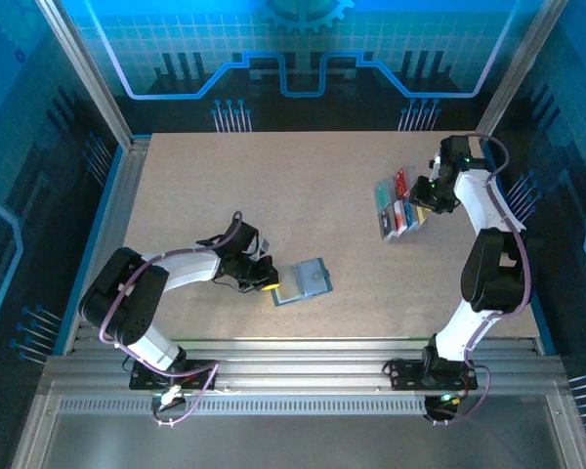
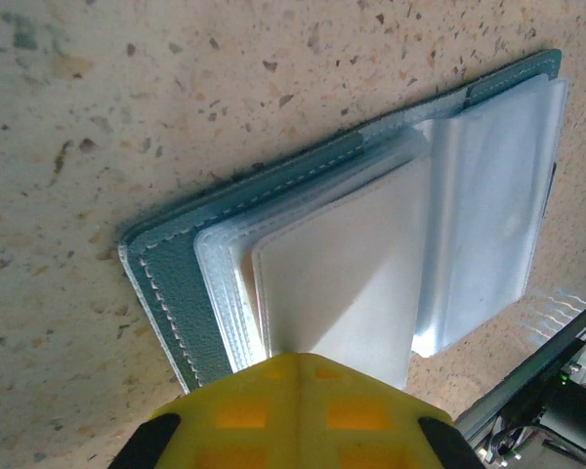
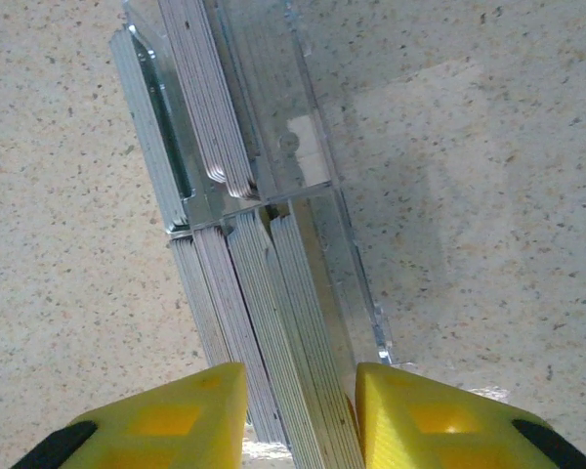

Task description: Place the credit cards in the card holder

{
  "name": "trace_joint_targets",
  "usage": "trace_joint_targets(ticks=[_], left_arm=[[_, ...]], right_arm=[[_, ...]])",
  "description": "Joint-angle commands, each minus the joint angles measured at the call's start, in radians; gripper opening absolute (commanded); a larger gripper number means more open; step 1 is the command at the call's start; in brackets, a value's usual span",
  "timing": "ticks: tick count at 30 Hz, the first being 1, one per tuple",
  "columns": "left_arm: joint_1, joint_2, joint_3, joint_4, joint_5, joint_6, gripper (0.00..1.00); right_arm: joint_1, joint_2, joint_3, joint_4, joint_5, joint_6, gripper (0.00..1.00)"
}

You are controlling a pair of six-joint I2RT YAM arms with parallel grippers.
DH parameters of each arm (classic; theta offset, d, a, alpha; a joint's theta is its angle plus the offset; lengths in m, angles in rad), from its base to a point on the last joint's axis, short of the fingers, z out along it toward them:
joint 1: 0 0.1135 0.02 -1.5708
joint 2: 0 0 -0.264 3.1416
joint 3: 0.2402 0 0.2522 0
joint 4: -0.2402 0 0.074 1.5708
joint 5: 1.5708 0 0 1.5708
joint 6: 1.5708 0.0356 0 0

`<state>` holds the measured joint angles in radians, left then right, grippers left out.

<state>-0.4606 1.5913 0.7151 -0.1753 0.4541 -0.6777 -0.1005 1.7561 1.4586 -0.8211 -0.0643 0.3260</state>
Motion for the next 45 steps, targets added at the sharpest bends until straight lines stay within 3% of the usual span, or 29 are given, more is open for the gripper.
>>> trace_joint_targets(ticks=[1,18,25,35,40,45], left_arm=[[0.009,-0.011,-0.025,-0.004,0.018,0.013,0.03],[0.009,-0.016,-0.027,-0.007,0.016,0.012,0.03],[0.009,-0.017,-0.023,-0.012,0.015,0.015,0.02],[0.010,-0.014,-0.017,-0.014,0.016,0.016,0.02],[0.011,-0.015,-0.019,-0.015,0.014,0.018,0.02],[0.012,-0.010,-0.014,-0.016,0.015,0.020,0.02]], right_arm=[[-0.008,-0.024,-0.013,0.007,-0.084,0.013,0.35],[-0.049,-0.075,-0.041,0.039,-0.196,0.028,0.19],[-0.050,-0.081,-0.041,0.032,-0.162,0.030,0.10],[-0.045,-0.071,-0.043,0.025,-0.140,0.022,0.10],[-0.033,-0.093,-0.043,0.011,-0.064,0.025,0.00],[-0.020,-0.137,-0.038,-0.006,0.012,0.027,0.00]])
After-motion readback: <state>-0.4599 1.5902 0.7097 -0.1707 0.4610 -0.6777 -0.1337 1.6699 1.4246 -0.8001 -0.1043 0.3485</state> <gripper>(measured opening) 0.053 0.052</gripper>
